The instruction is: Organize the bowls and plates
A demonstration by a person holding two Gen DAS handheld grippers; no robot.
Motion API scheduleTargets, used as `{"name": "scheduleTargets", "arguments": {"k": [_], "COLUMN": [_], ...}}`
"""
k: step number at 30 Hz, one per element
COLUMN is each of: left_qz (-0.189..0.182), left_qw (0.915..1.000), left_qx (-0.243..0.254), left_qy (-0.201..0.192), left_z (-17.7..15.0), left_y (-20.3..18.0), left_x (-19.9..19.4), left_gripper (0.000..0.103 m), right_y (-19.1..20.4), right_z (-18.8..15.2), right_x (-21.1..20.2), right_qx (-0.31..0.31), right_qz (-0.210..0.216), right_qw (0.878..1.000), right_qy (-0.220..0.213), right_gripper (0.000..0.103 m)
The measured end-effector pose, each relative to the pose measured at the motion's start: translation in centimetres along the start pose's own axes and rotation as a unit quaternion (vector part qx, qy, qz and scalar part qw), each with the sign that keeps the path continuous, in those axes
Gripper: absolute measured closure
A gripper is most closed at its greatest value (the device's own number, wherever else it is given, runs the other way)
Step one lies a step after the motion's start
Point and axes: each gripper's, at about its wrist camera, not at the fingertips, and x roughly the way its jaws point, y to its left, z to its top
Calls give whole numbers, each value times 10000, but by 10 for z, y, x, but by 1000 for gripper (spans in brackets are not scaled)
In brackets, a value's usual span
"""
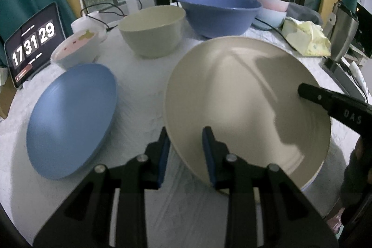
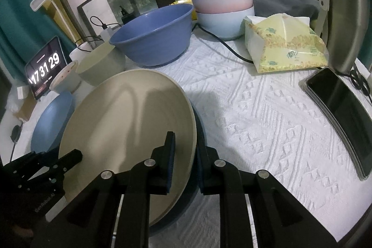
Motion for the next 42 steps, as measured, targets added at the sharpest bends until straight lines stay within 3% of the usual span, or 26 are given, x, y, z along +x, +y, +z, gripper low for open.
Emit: {"name": "scheduleTargets", "arguments": {"k": [8,10,15,17,22,42], "left_qz": [-152,-198,-213,-217,-243,-167], "left_qw": [9998,9998,9997,9997,9993,9953], "left_qx": [113,83,11,-25,-121,-602], "left_qy": [31,33,-74,-119,-271,-743], "left_z": [-6,-8,-12,-14,-18,-36], "left_y": [-2,-1,4,7,16,75], "left_x": [-5,-7,-17,-21,-33,-70], "left_gripper": [66,57,57,57,57,56], "right_y": [6,8,12,15,21,99], "right_z": [-1,-2,-7,-9,-9,-16], "right_x": [-5,-8,-17,-22,-35,-46], "right_qx": [-27,-45,-77,-100,-96,-731], "right_qz": [-176,-221,-350,-508,-675,-451], "right_qw": [9998,9997,9993,9985,9971,9958], "right_qy": [-13,-32,-100,-165,-325,-320], "right_gripper": [82,79,76,63,56,56]}}
